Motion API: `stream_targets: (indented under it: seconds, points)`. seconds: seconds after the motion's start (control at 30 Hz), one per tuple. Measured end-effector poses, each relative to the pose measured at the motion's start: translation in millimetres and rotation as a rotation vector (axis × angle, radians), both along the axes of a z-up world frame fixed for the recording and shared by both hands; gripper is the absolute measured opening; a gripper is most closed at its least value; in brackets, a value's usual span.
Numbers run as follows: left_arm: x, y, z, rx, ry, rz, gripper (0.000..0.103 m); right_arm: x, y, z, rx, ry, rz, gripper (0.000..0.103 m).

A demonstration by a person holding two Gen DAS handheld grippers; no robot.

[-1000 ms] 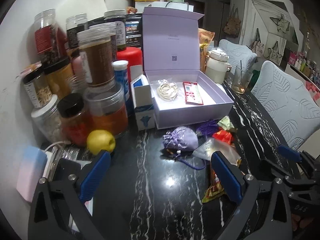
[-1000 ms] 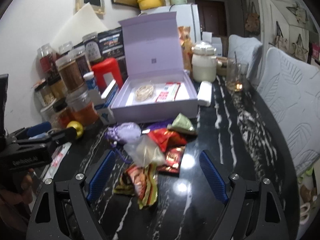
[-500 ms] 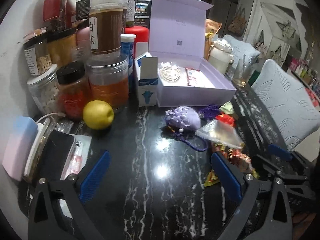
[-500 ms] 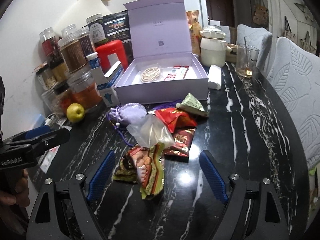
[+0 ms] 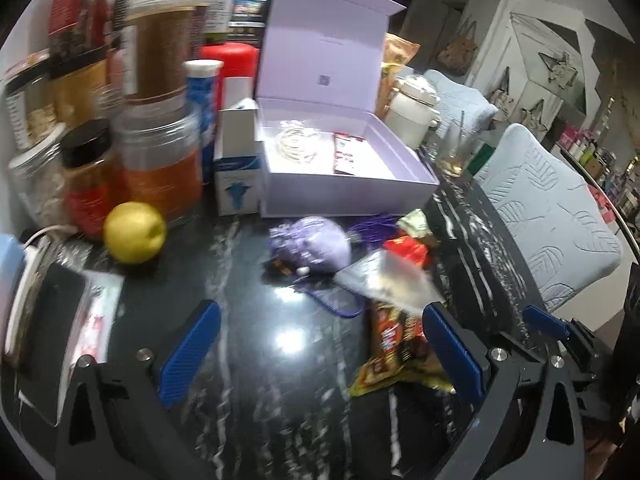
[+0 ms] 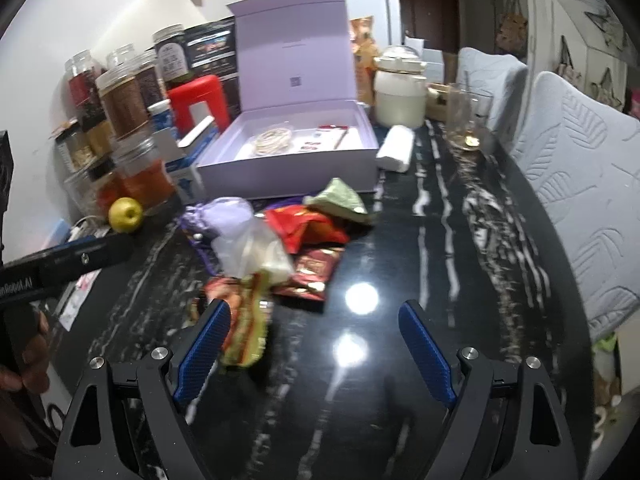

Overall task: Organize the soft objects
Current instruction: 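Grasp the gold-and-red cereal snack bag with the left gripper, then grasp the small red chocolate packet with the right gripper while the left gripper holds the cereal bag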

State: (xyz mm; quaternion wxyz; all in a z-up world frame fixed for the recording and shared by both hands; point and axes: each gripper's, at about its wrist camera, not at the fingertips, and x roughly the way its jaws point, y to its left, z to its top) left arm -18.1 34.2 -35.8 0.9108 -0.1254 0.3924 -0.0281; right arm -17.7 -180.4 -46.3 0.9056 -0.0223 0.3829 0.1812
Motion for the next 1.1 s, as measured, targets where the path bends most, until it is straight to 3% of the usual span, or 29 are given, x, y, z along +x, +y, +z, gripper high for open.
stream_targets:
  seconds: [0.13, 0.3, 0.43, 0.5, 0.6, 0.7, 0.83, 0.97, 1.1]
  points:
    - [14, -25, 0, 0.035, 0.012, -0.057, 0.103, 6, -17, -2, -0.011, 0.005, -0.045, 0.087]
    - [29, -50, -16, -0.086, 0.078, -0.189, 0.103, 18, -31, -12, -0.03, 0.024, -0.082, 0.087]
    - [37, -73, -32, -0.051, 0.133, -0.251, 0.103, 21, -40, -15, -0.041, 0.04, -0.11, 0.087]
    - [41, -76, -41, -0.073, 0.179, -0.287, 0.103, 22, -44, -16, -0.055, 0.044, -0.127, 0.087]
    - [46, -74, -59, -0.119, 0.255, -0.283, 0.089, 25, -46, -18, -0.065, 0.055, -0.149, 0.087]
    - [42, -73, -56, -0.069, 0.212, -0.273, 0.071, 26, -46, -21, -0.062, 0.071, -0.167, 0.087]
    - [32, -70, -53, -0.04, 0.172, -0.298, 0.058, 26, -41, -23, -0.038, 0.092, -0.153, 0.087]
    - [18, -59, -46, -0.04, 0.138, -0.31, 0.056, 27, -33, -21, -0.026, 0.095, -0.14, 0.087]
    - [7, -34, -41, -0.153, 0.151, -0.326, 0.056, 30, -19, -21, -0.033, 0.075, -0.122, 0.086]
